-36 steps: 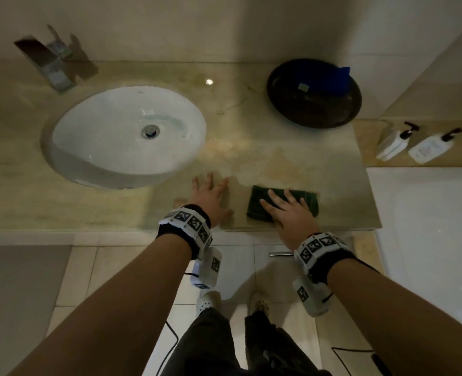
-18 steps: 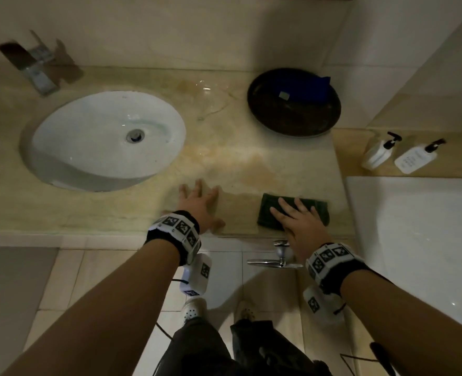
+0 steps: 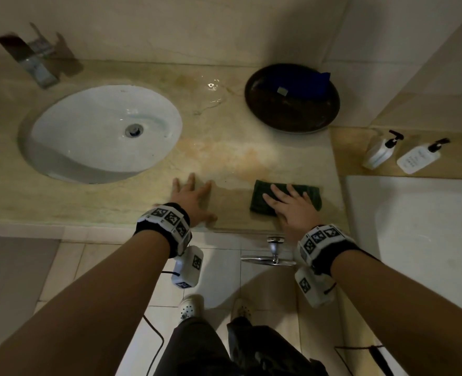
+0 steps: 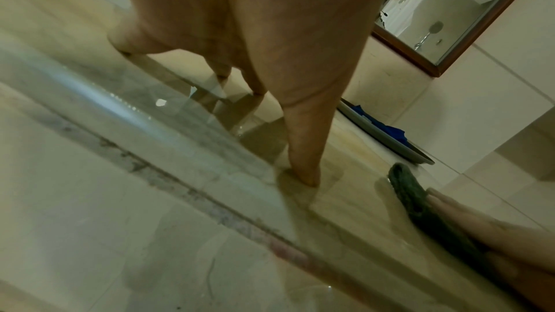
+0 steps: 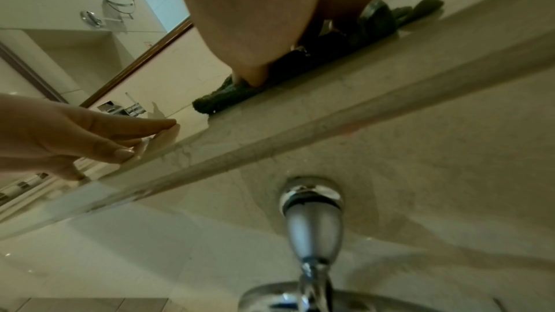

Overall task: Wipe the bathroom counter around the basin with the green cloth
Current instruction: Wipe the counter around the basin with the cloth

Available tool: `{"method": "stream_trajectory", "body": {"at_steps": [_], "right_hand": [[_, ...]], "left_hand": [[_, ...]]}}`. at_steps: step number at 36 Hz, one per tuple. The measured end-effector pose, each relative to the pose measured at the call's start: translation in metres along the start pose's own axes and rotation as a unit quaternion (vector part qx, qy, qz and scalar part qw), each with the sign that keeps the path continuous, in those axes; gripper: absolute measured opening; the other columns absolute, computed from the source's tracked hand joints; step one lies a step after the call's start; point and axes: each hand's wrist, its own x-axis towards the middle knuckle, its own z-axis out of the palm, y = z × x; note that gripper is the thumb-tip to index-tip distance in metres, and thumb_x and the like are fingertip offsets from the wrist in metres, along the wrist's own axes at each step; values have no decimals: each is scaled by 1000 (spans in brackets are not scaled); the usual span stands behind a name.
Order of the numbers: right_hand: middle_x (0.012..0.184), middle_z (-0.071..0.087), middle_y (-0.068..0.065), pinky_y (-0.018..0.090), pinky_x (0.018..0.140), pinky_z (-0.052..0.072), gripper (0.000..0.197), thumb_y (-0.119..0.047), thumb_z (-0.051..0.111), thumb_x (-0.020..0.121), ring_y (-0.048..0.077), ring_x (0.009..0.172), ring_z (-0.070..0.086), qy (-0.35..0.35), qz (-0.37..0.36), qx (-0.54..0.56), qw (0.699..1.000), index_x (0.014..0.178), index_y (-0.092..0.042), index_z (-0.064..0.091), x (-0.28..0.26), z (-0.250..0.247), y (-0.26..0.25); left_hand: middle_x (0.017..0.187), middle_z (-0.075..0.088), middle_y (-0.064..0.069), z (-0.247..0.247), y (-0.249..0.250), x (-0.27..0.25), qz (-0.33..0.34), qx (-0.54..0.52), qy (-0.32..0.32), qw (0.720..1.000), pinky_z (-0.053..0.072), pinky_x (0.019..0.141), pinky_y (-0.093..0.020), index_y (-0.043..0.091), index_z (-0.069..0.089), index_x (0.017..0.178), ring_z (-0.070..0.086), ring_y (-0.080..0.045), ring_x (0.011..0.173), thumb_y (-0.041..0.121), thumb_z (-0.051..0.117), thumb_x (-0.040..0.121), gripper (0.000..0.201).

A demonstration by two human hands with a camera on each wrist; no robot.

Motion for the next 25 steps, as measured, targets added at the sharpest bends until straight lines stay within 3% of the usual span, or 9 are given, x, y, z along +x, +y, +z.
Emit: {"method": "stream_trajectory", "body": {"at_steps": [3, 6, 9, 15, 25], "right_hand": [[161, -4, -12, 49, 117, -3, 55, -25, 30, 104, 25, 148, -5, 11, 8, -5, 1000, 151, -43, 8, -14, 6, 6], [161, -2, -12, 47, 118, -3, 55, -26, 31, 104, 24, 149, -4, 29, 13, -11, 999, 151, -42, 9, -29, 13, 16], [161, -1, -13, 45, 118, -3, 54, -25, 30, 104, 22, 149, -4, 39, 8, -6, 999, 151, -42, 10, -41, 18, 26], [160, 1, -12, 43, 118, -3, 52, -26, 30, 104, 22, 149, -3, 46, 15, -6, 999, 151, -40, 13, -52, 19, 34], [161, 1, -12, 49, 118, 2, 53, -23, 29, 103, 26, 149, 1, 22, 41, 3, 999, 151, -40, 14, -19, -6, 41]], "left_hand": [[162, -15, 0, -2, 7, -6, 1, 13, 8, 1000, 8, 118, -57, 42, 0, 152, -15, -39, 146, 59, 65, 81, 98], [162, -14, -6, 2, 12, -8, 0, 31, 21, 999, 3, 120, -52, 37, -2, 153, -12, -43, 145, 67, 60, 81, 100], [161, -16, -7, 7, 15, -7, -10, 36, 16, 999, 4, 119, -54, 37, -5, 153, -12, -43, 145, 72, 59, 76, 106], [161, -18, -2, 8, 18, -8, -21, 16, 5, 1000, 11, 117, -60, 40, -8, 152, -16, -42, 144, 67, 67, 74, 112], [160, -20, 4, 11, 14, -2, -28, -9, 1, 1000, 15, 114, -65, 46, -8, 150, -20, -41, 144, 67, 70, 70, 114]]}}
